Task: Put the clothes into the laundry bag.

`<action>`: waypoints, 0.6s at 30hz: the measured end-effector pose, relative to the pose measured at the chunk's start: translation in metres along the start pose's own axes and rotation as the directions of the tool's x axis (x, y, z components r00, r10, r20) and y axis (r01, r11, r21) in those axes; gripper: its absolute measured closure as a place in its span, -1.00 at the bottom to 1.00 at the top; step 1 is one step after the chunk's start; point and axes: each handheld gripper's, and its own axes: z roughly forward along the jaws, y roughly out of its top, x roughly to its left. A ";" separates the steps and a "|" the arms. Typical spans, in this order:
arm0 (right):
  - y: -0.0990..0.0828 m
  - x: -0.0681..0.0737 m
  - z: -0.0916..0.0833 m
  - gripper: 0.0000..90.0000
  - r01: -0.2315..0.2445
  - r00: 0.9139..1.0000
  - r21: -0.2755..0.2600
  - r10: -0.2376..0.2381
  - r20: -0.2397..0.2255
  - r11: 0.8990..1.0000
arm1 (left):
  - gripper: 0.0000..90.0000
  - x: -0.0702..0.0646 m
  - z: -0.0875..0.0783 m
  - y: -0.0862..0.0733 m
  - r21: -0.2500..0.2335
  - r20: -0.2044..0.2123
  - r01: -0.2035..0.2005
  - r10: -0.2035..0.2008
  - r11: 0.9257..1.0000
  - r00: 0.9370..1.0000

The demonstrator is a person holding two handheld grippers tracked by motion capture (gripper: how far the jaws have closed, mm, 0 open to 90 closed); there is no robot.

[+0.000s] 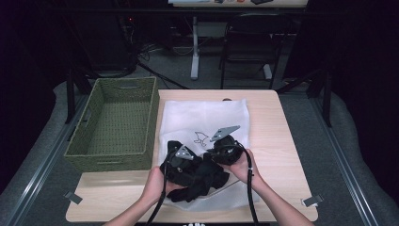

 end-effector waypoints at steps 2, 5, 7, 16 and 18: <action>0.000 0.000 0.000 0.92 0.002 1.000 0.001 -0.002 0.002 1.000 | -0.40 -0.002 -0.009 -0.002 0.003 0.007 0.006 -0.006 1.000 1.000; 0.001 0.001 0.000 0.92 0.009 1.000 0.002 -0.009 0.003 1.000 | -0.57 -0.003 -0.014 -0.004 0.030 0.011 0.011 -0.012 0.999 1.000; 0.001 0.001 0.000 0.92 0.010 1.000 0.003 -0.010 0.003 1.000 | -0.59 -0.003 -0.007 -0.006 0.064 0.031 0.021 -0.023 0.998 0.999; 0.002 0.003 0.002 0.92 0.023 1.000 0.007 -0.023 -0.002 1.000 | 0.33 -0.003 0.034 -0.022 0.095 0.034 0.028 -0.031 0.995 0.999; 0.002 0.004 0.001 0.92 0.024 1.000 0.006 -0.024 -0.004 1.000 | 0.55 -0.001 0.035 -0.023 0.071 0.037 0.042 -0.044 0.997 0.998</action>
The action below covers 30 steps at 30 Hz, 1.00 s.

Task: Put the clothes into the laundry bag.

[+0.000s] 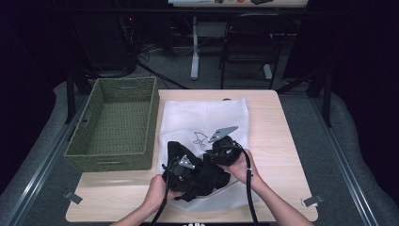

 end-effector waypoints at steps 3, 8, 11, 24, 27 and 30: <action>0.002 0.001 -0.002 0.92 0.002 1.000 -0.012 -0.002 -0.001 1.000 | 0.64 0.000 -0.005 0.006 -0.039 0.000 0.011 -0.011 0.999 1.000; 0.008 0.004 -0.009 0.92 -0.009 1.000 -0.060 0.009 -0.006 0.998 | 0.65 0.000 -0.017 0.024 -0.161 -0.015 0.033 -0.036 0.986 0.999; 0.010 0.005 -0.013 0.92 -0.003 1.000 -0.081 0.002 -0.005 0.997 | 0.63 0.000 -0.006 0.030 -0.171 -0.012 0.043 -0.046 0.984 0.999; -0.002 -0.004 -0.007 0.92 -0.025 1.000 -0.026 0.025 0.003 0.999 | -0.42 -0.003 -0.031 0.026 -0.106 -0.005 -0.022 0.021 0.994 1.000; -0.002 -0.005 -0.007 0.92 -0.024 1.000 -0.026 0.024 0.003 0.999 | -0.62 0.000 -0.043 0.018 -0.095 -0.049 -0.028 0.024 0.995 0.999; -0.002 -0.005 -0.007 0.92 -0.021 1.000 -0.026 0.021 0.003 0.999 | -0.69 0.011 -0.049 0.009 -0.067 -0.068 0.016 -0.021 0.998 0.997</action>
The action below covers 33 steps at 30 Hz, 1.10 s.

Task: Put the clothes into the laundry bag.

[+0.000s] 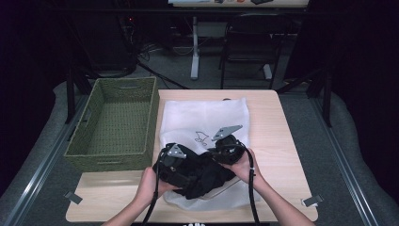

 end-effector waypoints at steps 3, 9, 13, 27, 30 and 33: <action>0.000 0.000 0.001 0.92 -0.002 1.000 0.000 0.002 0.001 1.000 | -0.67 0.008 0.007 -0.009 0.048 -0.001 0.020 -0.020 0.999 1.000; 0.000 0.001 0.003 0.92 0.000 1.000 0.006 0.000 -0.003 1.000 | -0.22 0.011 0.027 -0.014 0.066 -0.031 0.023 -0.021 0.998 0.999; 0.000 0.001 0.005 0.92 0.003 1.000 0.009 -0.003 -0.007 1.000 | 0.17 0.012 0.036 -0.016 0.066 -0.070 0.027 -0.023 0.997 0.997; 0.006 0.005 0.000 0.92 0.005 1.000 -0.035 -0.005 -0.002 0.999 | 0.88 0.010 0.031 -0.002 -0.069 -0.028 0.053 -0.055 0.996 0.998; 0.011 0.007 -0.006 0.92 0.010 1.000 -0.083 -0.010 0.006 0.996 | 0.88 0.000 0.030 0.012 -0.127 -0.020 0.037 -0.040 0.991 0.999; 0.011 0.007 -0.006 0.92 0.007 1.000 -0.077 -0.006 0.010 0.997 | 0.85 -0.004 0.044 0.015 -0.076 -0.007 0.001 -0.001 0.997 1.000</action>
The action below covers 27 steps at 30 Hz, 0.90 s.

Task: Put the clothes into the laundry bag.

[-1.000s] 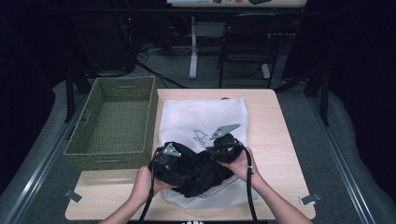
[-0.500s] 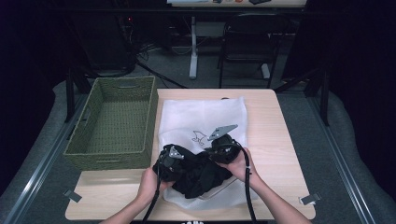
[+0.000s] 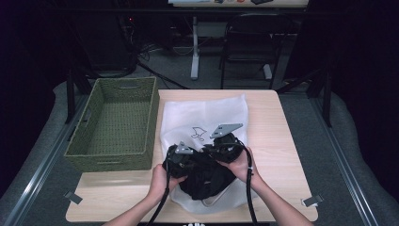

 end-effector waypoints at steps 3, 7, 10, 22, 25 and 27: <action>-0.007 -0.004 0.005 0.92 -0.004 1.000 0.040 0.004 0.011 0.999 | 0.70 0.004 0.006 -0.005 0.050 0.024 -0.006 0.005 0.999 1.000; -0.012 -0.009 0.004 0.92 -0.009 1.000 0.060 0.009 0.012 0.998 | 0.32 0.007 -0.014 -0.003 0.027 0.054 -0.005 0.004 1.000 0.999; -0.011 -0.009 0.003 0.92 -0.011 1.000 0.061 0.010 0.015 0.998 | 0.00 0.006 -0.030 0.002 0.001 0.031 -0.006 0.006 1.000 0.999; -0.010 -0.011 0.006 0.92 -0.012 1.000 0.070 0.012 0.007 0.997 | -0.53 0.028 -0.052 0.028 0.061 -0.059 -0.055 0.059 0.997 0.996; -0.010 -0.010 0.006 0.92 -0.013 1.000 0.071 0.013 0.003 0.997 | -0.56 0.036 -0.036 0.028 0.116 -0.041 -0.070 0.075 0.991 0.996; -0.010 -0.009 0.007 0.92 -0.014 1.000 0.075 0.013 0.002 0.997 | -0.42 0.041 -0.026 0.027 0.134 -0.047 -0.073 0.080 0.988 0.996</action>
